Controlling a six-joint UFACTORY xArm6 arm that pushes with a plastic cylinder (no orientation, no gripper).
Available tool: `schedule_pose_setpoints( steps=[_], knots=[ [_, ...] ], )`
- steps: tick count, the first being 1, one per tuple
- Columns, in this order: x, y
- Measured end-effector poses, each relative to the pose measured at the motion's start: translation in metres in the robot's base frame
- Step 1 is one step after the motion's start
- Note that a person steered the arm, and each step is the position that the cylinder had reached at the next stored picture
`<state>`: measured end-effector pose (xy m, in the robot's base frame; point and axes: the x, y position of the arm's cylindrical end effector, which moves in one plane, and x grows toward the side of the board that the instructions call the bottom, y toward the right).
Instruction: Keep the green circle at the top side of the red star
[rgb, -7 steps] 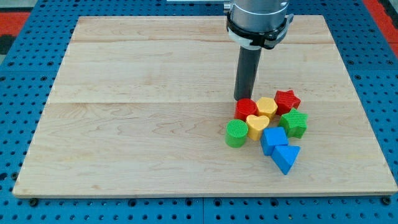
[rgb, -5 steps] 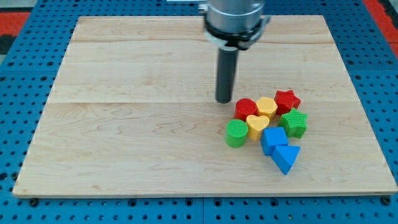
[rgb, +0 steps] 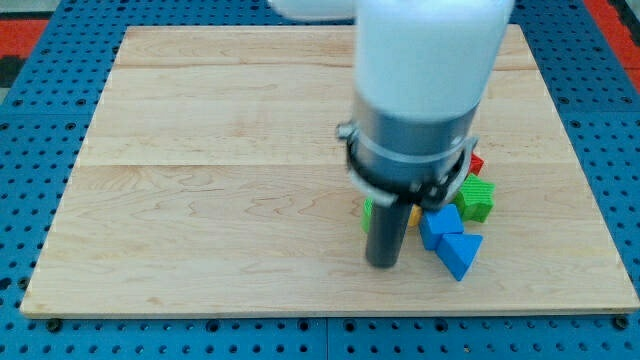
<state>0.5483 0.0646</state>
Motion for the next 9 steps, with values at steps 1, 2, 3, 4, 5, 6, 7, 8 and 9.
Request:
schedule_pose_setpoints(
  steps=[1,2,3,4,5,6,7,8,9],
  knots=[
    [-0.044,-0.010],
    [-0.046,-0.007],
    [-0.065,-0.017],
    [-0.051,-0.036],
    [-0.059,-0.040],
    [-0.077,-0.056],
    [-0.117,-0.038],
    [-0.143,0.014],
    [-0.193,0.039]
  ],
)
